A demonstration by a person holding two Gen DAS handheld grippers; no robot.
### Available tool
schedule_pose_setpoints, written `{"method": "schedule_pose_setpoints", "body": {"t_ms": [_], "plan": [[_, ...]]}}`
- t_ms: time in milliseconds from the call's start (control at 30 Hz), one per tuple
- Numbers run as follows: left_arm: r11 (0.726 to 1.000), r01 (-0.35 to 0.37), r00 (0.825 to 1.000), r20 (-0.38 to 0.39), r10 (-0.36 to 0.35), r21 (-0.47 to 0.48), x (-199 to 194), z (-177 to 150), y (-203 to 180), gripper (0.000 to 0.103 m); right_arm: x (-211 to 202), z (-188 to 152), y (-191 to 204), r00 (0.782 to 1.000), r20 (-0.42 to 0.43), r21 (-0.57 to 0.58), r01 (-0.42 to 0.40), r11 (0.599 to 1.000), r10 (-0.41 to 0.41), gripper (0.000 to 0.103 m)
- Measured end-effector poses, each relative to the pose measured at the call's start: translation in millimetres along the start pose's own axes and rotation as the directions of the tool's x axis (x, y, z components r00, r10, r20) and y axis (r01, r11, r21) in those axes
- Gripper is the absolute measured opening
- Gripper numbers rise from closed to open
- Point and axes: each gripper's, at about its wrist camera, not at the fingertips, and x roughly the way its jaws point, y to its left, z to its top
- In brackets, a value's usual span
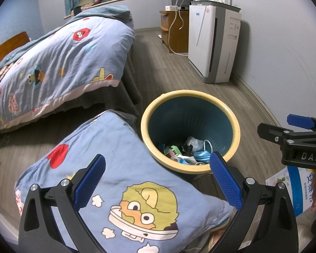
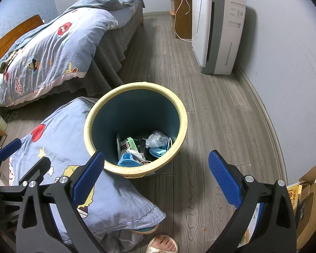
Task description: Collect trash
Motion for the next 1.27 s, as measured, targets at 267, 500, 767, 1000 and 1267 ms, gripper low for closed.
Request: {"method": "schedule_pose_setpoints", "body": {"t_ms": [267, 500, 767, 1000, 1267], "plan": [[1.000, 0.000, 1.000, -0.002, 0.000, 0.002, 0, 0, -1, 0.098, 0, 0, 0, 1.000, -0.001, 0.000, -0.001, 1.000, 0.001, 0.097], [0.999, 0.034, 0.999, -0.022, -0.034, -0.020, 1, -1, -2, 0.098, 0, 0, 0, 1.000, -0.002, 0.002, 0.000, 1.000, 0.000, 0.097], [0.999, 0.041, 0.999, -0.026, -0.042, -0.023, 2, -1, -1, 0.098, 3, -4, -5, 1.000, -0.013, 0.032, -0.005, 0.999, 0.005, 0.097], [0.999, 0.048, 0.999, -0.025, -0.048, 0.012, 0, 0, -6, 0.098, 3, -4, -7, 1.000, -0.017, 0.044, -0.006, 0.999, 0.007, 0.097], [0.999, 0.026, 0.999, -0.037, -0.025, 0.026, 2, -2, -4, 0.098, 1, -1, -11, 1.000, -0.024, 0.084, -0.015, 0.996, 0.017, 0.097]]}}
